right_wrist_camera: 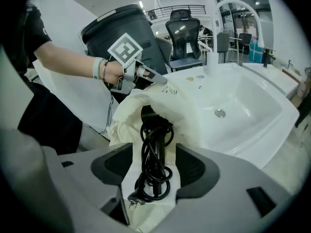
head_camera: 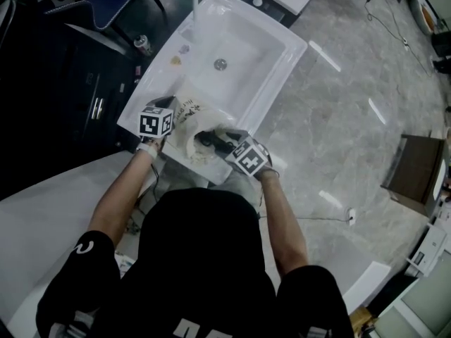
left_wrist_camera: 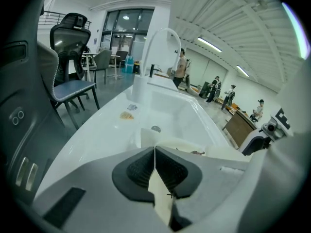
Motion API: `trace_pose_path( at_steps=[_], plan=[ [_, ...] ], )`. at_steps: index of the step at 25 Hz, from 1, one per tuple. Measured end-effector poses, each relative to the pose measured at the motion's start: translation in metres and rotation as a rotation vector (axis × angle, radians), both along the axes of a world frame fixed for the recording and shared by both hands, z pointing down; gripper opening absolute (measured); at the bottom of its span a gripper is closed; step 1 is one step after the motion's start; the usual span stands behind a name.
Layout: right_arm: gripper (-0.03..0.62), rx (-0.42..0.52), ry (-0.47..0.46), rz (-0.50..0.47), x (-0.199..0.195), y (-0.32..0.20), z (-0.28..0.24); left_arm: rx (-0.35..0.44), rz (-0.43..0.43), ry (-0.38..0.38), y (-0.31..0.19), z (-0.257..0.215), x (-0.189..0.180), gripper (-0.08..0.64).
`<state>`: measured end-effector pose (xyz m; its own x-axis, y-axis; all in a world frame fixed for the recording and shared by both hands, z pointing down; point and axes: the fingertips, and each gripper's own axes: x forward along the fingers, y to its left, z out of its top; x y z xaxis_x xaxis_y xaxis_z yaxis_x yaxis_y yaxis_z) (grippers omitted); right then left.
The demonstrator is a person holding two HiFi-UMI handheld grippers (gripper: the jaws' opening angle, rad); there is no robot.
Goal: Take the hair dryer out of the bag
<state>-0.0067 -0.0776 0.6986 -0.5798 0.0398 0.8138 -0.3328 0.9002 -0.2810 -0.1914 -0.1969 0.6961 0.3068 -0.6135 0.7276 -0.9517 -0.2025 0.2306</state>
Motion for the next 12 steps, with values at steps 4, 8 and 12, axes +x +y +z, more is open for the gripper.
trace_pose_path(
  at_steps=[4, 8, 12],
  plan=[
    [0.284, 0.024, 0.047, -0.008, -0.012, 0.006, 0.016, 0.000, 0.012, 0.000, -0.001, 0.004, 0.000, 0.003],
    [0.295, 0.027, 0.120, -0.023, -0.030, 0.006, 0.051, -0.004, 0.025, 0.018, 0.000, 0.007, 0.001, 0.003],
    [0.237, 0.045, 0.221, -0.057, -0.027, 0.009, 0.079, 0.001, 0.052, 0.054, 0.001, 0.010, 0.001, 0.003]
  ],
)
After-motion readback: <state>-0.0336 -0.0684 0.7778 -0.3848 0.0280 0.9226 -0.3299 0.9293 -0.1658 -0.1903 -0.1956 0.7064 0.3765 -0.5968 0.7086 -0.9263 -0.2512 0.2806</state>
